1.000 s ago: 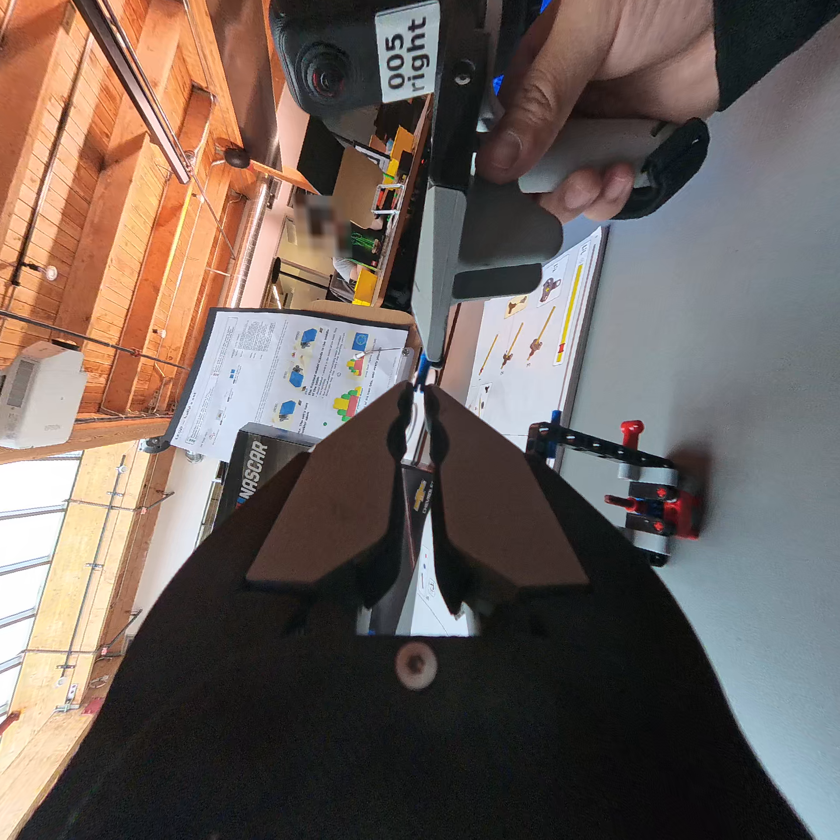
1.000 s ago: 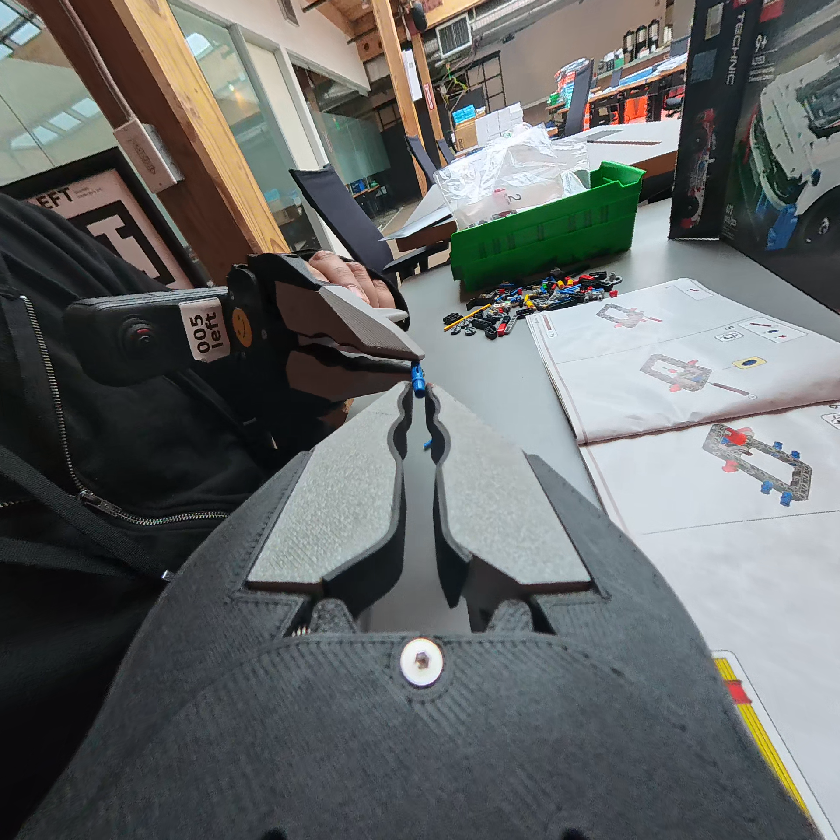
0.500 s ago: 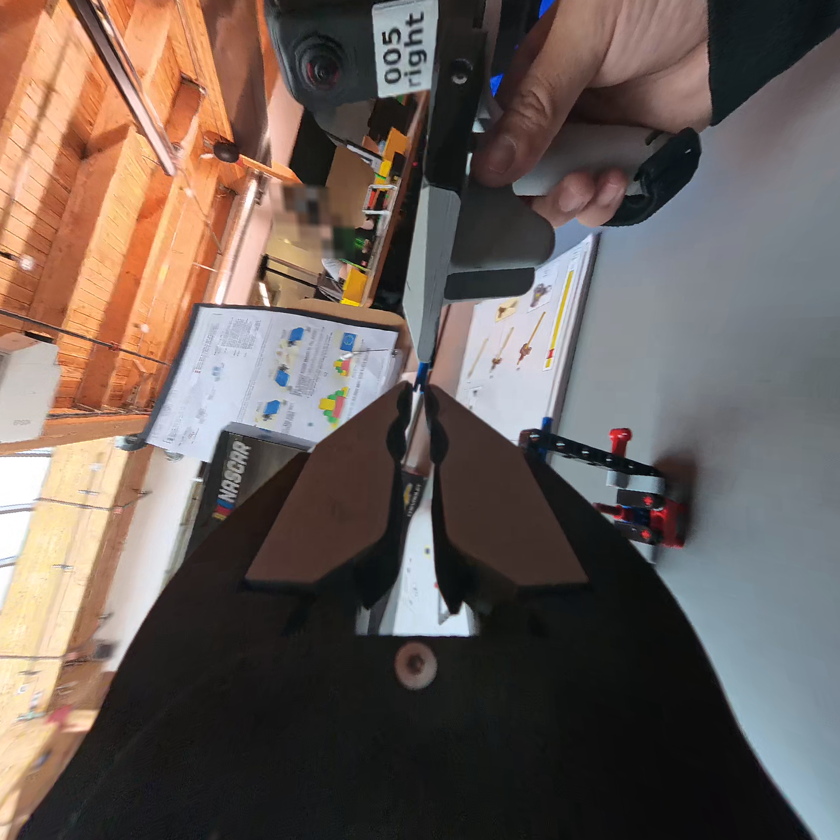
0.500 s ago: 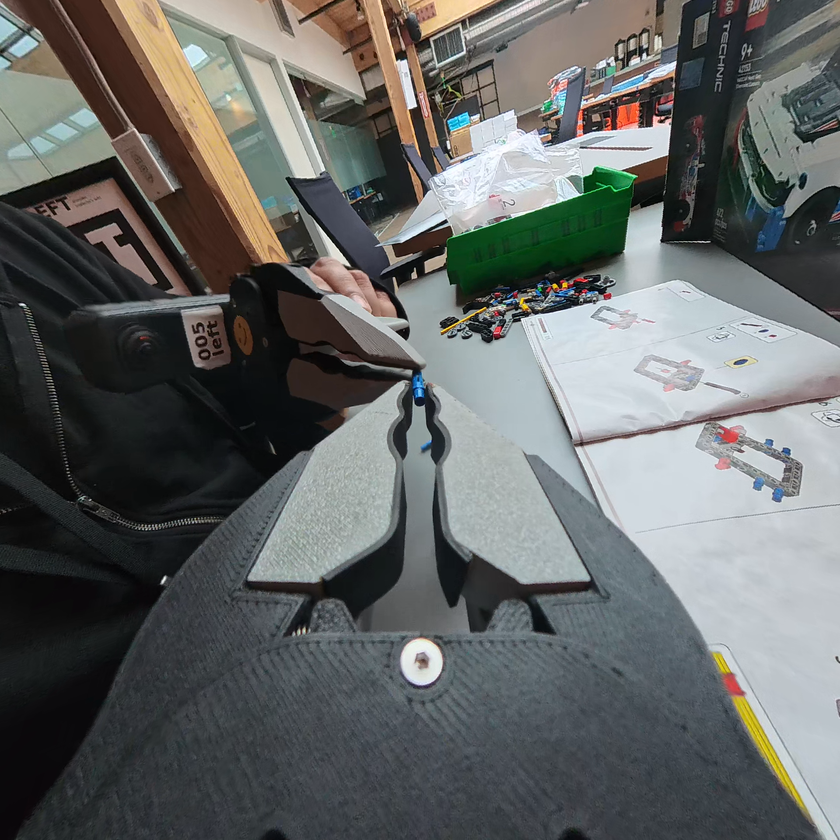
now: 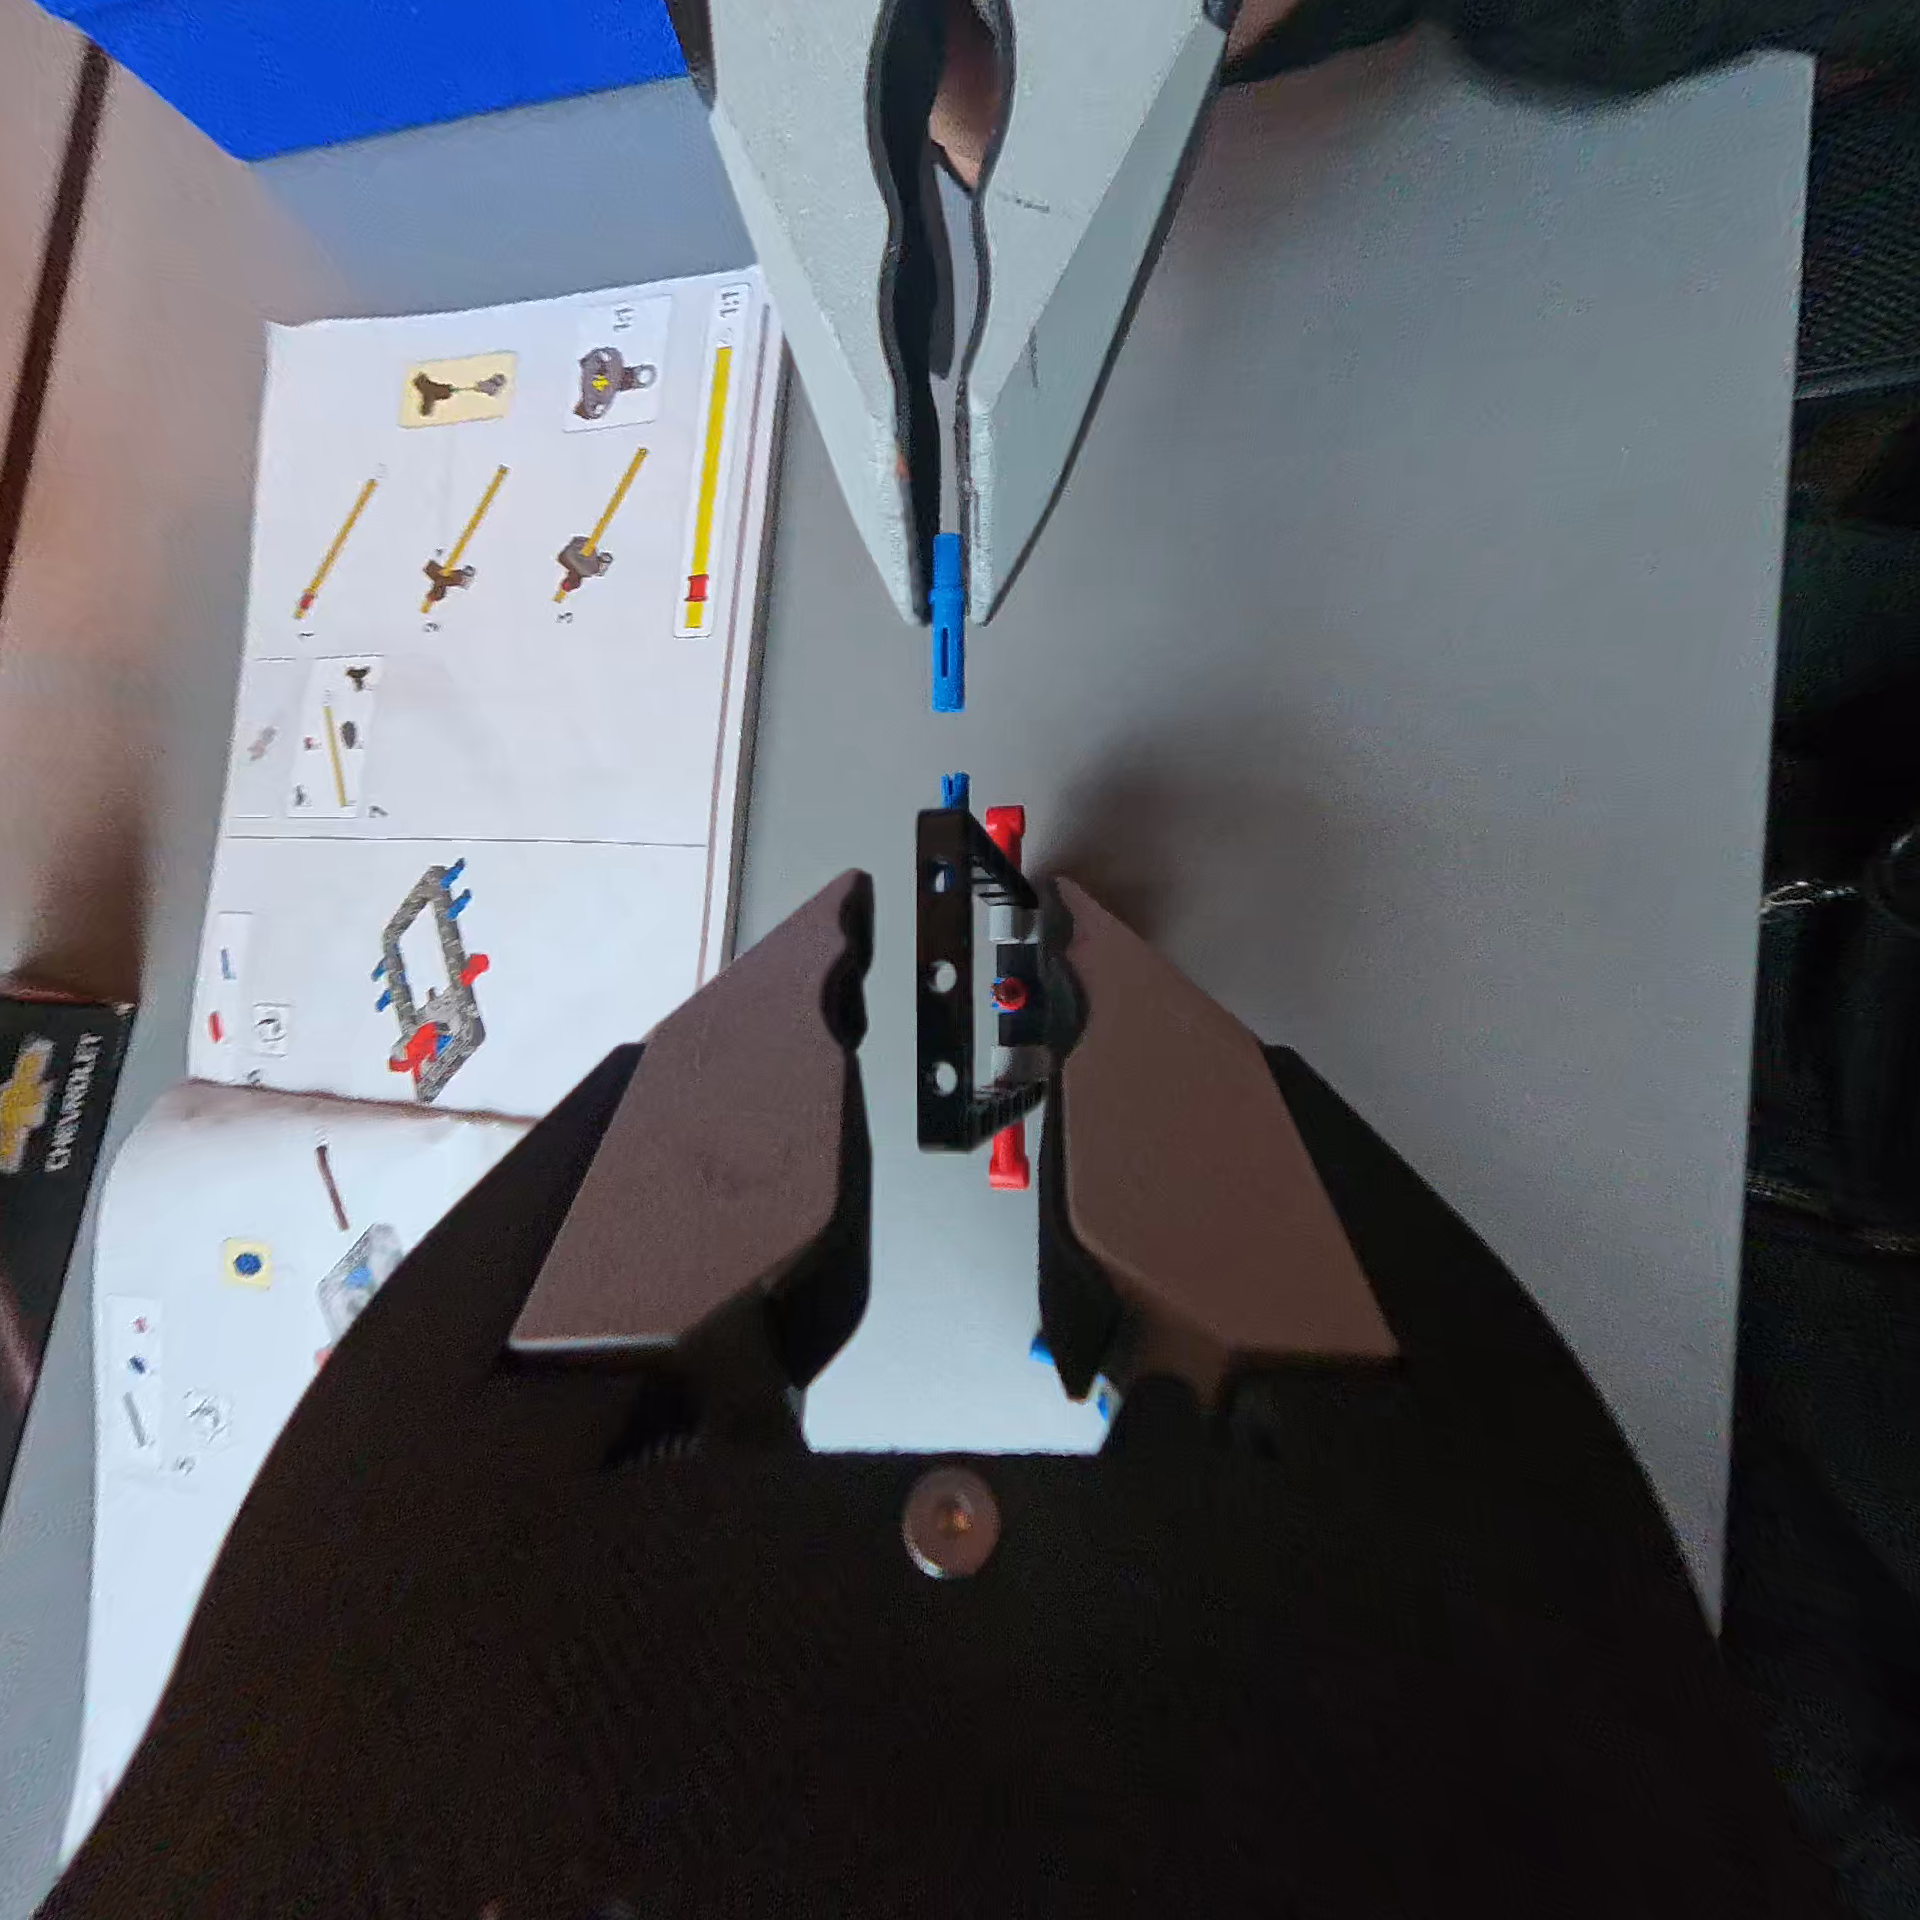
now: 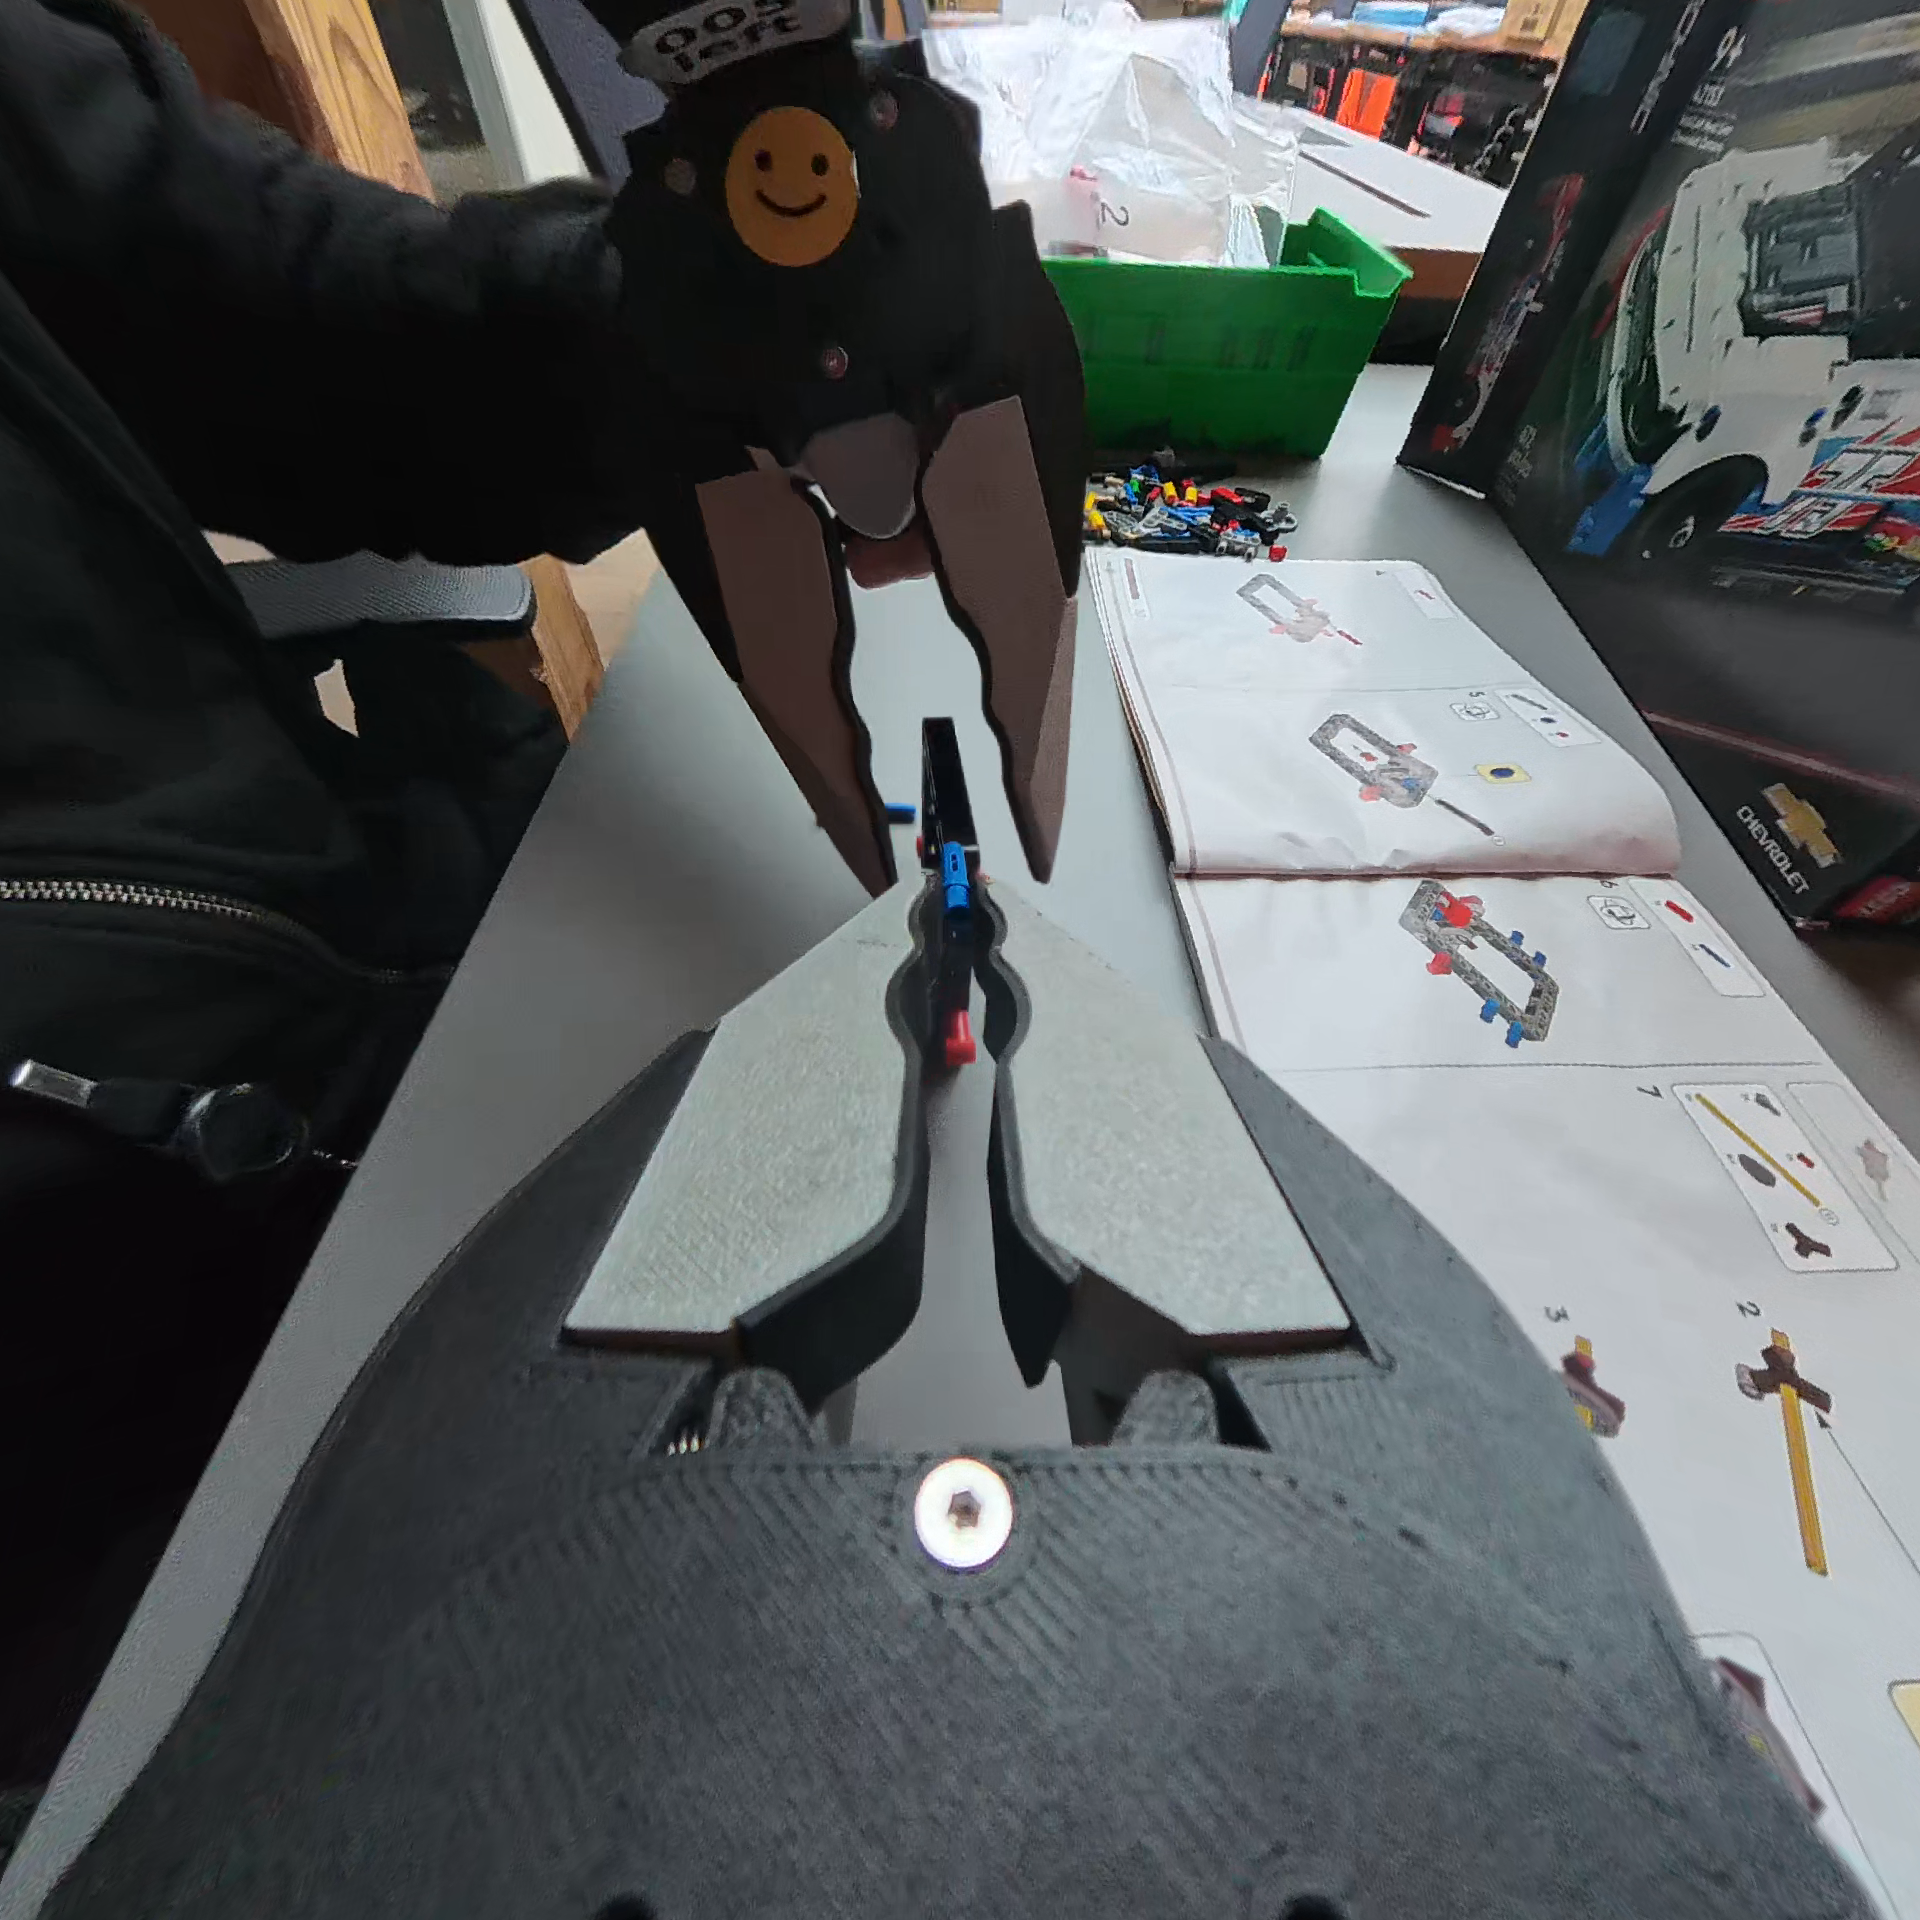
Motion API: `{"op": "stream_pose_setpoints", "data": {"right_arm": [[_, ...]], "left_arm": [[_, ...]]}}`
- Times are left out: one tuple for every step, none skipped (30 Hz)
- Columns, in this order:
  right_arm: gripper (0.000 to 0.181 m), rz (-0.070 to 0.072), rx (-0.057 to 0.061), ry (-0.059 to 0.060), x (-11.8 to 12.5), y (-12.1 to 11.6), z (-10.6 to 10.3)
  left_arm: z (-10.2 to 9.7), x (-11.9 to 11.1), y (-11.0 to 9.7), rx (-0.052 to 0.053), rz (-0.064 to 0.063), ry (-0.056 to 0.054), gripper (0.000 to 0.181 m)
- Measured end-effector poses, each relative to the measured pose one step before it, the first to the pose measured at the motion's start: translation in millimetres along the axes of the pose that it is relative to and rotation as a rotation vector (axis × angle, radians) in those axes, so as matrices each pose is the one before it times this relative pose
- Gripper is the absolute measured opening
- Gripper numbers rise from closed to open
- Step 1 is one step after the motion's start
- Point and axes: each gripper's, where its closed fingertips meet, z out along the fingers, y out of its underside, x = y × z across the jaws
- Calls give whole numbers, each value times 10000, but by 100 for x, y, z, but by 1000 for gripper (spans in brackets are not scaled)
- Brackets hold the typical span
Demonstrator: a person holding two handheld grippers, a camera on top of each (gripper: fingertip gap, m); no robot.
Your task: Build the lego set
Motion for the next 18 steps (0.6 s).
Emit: {"op": "stream_pose_setpoints", "data": {"right_arm": [[1,94,-202,-17,25,519,-24],[1,118,-236,-4,63,571,24],[1,112,-220,27,125,528,53],[1,81,-133,59,150,399,75],[1,95,-129,39,132,376,141],[1,113,-124,-12,82,348,209],[1,108,-39,-107,-62,177,278],[1,108,-21,-167,-169,109,306],[1,56,-33,-114,-119,84,276],[1,-32,24,-38,-81,-24,177],[1,-76,97,-58,-156,-183,69],[2,-57,113,-13,-115,-264,-37],[2,-56,135,101,35,-348,-135],[2,-112,138,146,65,-402,-200],[1,-177,86,125,0,-358,-172],[1,-175,0,124,-28,-236,-83],[1,-127,-24,57,-112,-182,35],[1,-52,-49,-8,-189,-138,129]], "left_arm": [[406,185,20,39,24,239,23],[412,192,132,-29,60,205,17],[420,-47,285,-146,27,42,14],[405,79,220,-97,40,92,11],[320,148,80,19,19,139,9],[163,57,-104,130,-30,83,8],[20,-8,-146,155,-52,69,7],[-41,-194,-70,128,-38,-49,6],[-66,-333,42,91,39,-152,6],[-129,-219,-92,231,52,-111,6],[-203,-130,-257,376,-85,-17,6],[-265,-34,-355,457,-226,107,6],[-268,166,-354,486,-172,246,6],[-246,232,-361,523,-40,240,6],[-221,120,-267,477,-4,111,6],[-204,65,-164,388,-7,45,6],[-215,193,-234,393,24,109,6],[-253,298,-463,531,81,124,5]]}}
